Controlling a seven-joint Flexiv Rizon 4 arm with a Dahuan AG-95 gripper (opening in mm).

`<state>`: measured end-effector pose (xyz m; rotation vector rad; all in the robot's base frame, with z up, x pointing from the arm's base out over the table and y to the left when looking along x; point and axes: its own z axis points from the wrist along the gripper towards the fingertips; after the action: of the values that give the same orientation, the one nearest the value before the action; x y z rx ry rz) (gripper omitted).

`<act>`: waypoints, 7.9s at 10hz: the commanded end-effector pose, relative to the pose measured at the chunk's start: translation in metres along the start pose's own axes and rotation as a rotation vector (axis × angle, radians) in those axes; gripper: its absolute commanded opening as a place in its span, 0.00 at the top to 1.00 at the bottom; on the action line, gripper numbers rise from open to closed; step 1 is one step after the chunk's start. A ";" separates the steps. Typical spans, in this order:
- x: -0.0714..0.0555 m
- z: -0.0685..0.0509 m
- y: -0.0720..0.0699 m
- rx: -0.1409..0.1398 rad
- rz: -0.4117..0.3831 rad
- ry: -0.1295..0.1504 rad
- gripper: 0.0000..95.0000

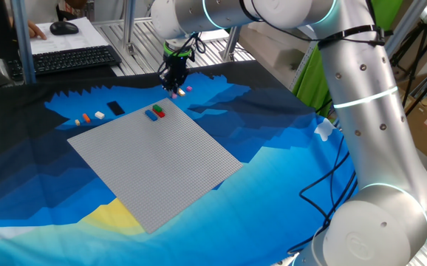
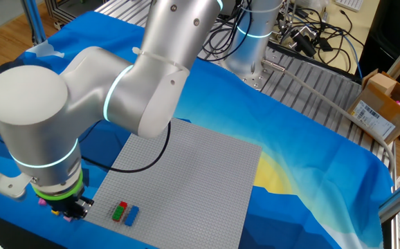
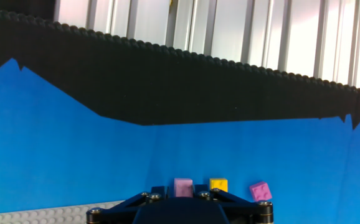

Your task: Stack small Lego blocks randomly, one at a time

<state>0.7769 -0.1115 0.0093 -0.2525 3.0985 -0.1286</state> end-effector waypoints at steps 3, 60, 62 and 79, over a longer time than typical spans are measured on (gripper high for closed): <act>0.000 -0.002 -0.004 -0.005 -0.015 0.005 0.80; 0.043 -0.020 0.134 -0.047 0.027 0.067 1.00; 0.043 -0.020 0.134 -0.048 0.030 0.065 1.00; 0.041 -0.016 0.135 -0.048 -0.014 0.060 1.00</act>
<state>0.7150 0.0159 0.0176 -0.2774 3.1600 -0.0692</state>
